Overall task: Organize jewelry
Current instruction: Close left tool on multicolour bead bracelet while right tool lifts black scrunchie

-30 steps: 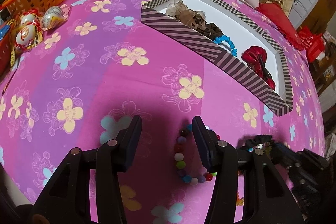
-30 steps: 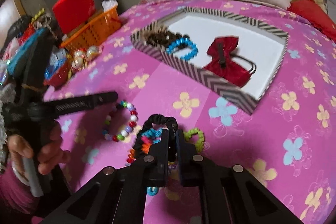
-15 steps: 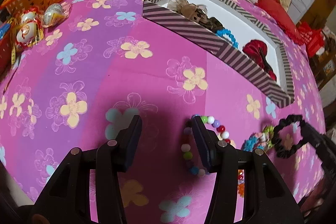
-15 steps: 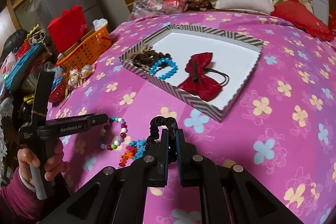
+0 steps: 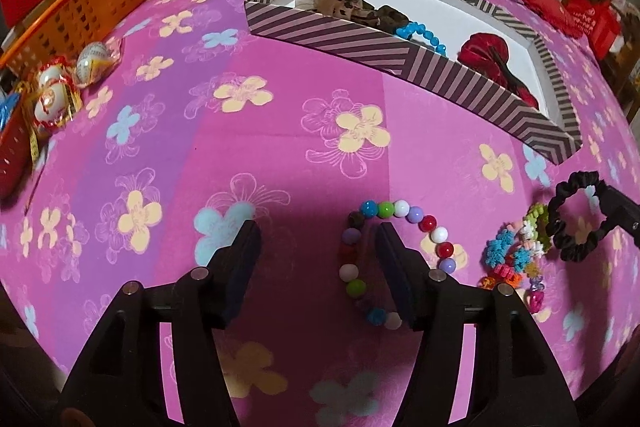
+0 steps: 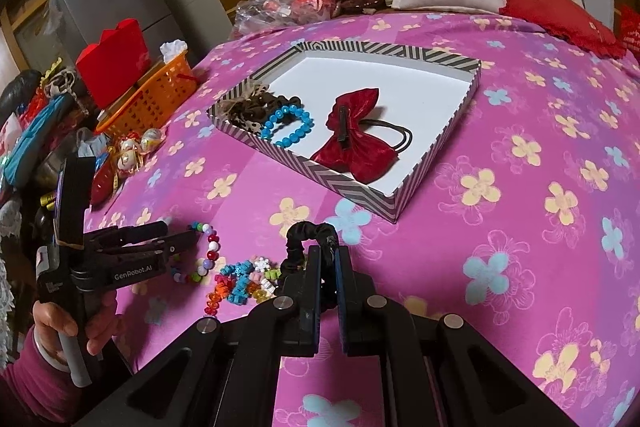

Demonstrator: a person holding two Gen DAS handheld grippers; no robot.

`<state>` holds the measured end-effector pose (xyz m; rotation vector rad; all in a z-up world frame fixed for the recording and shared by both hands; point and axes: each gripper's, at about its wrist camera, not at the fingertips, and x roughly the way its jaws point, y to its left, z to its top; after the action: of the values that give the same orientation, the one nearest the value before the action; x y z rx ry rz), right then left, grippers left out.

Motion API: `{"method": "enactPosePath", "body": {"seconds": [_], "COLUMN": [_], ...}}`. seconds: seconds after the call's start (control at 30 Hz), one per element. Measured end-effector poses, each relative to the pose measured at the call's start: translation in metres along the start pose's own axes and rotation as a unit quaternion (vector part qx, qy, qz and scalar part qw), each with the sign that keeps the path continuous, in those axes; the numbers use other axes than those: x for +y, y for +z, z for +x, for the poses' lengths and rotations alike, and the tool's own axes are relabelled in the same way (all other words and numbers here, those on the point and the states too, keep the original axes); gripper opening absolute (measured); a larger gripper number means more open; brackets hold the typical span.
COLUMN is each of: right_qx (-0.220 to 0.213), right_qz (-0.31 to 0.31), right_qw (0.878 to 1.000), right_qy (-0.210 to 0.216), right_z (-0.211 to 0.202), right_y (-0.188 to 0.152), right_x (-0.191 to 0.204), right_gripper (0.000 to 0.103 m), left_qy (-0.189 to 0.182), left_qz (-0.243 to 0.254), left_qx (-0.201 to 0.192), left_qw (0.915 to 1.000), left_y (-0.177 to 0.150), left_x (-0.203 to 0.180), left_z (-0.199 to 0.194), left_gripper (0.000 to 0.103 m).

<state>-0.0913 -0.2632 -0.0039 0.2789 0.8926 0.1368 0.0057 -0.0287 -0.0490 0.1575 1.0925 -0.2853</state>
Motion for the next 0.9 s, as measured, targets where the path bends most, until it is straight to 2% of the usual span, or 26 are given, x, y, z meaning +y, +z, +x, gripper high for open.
{"method": "enactPosePath", "body": {"seconds": [0.2, 0.33, 0.43, 0.57, 0.63, 0.7, 0.77, 0.9], "right_qx": [-0.002, -0.003, -0.004, -0.005, -0.005, -0.006, -0.007, -0.011], "right_qz": [0.004, 0.010, 0.012, 0.012, 0.011, 0.010, 0.008, 0.006], "right_qw": [1.000, 1.000, 1.000, 1.000, 1.000, 1.000, 1.000, 1.000], "right_qy": [0.001, 0.003, 0.003, 0.004, 0.006, 0.006, 0.007, 0.010], "right_z": [0.001, 0.002, 0.001, 0.001, 0.001, 0.000, -0.001, -0.004], "right_y": [0.000, 0.000, 0.001, 0.001, 0.001, 0.001, 0.001, 0.002], "right_x": [-0.003, -0.007, -0.008, -0.009, -0.008, -0.006, -0.005, -0.001], "right_gripper": [0.006, 0.006, 0.006, 0.006, 0.006, 0.006, 0.006, 0.006], "left_qy": [0.018, 0.008, 0.017, 0.017, -0.005, -0.008, -0.029, -0.056], "left_qz": [-0.013, -0.004, 0.021, 0.027, 0.020, 0.023, 0.012, -0.011], "left_qx": [-0.015, 0.004, -0.005, -0.010, -0.007, -0.009, -0.002, 0.002], "left_qw": [0.9996, 0.9999, 0.9996, 0.9994, 0.9998, 0.9997, 0.9995, 0.9984], "left_y": [0.004, 0.003, 0.001, 0.002, 0.004, 0.006, 0.008, 0.007], "left_x": [0.007, 0.007, -0.002, -0.005, -0.002, -0.003, 0.000, 0.006], "left_z": [-0.005, 0.003, 0.002, 0.003, 0.004, 0.003, 0.003, 0.001], "left_gripper": [0.061, 0.061, 0.062, 0.062, 0.051, 0.016, 0.009, 0.008]}}
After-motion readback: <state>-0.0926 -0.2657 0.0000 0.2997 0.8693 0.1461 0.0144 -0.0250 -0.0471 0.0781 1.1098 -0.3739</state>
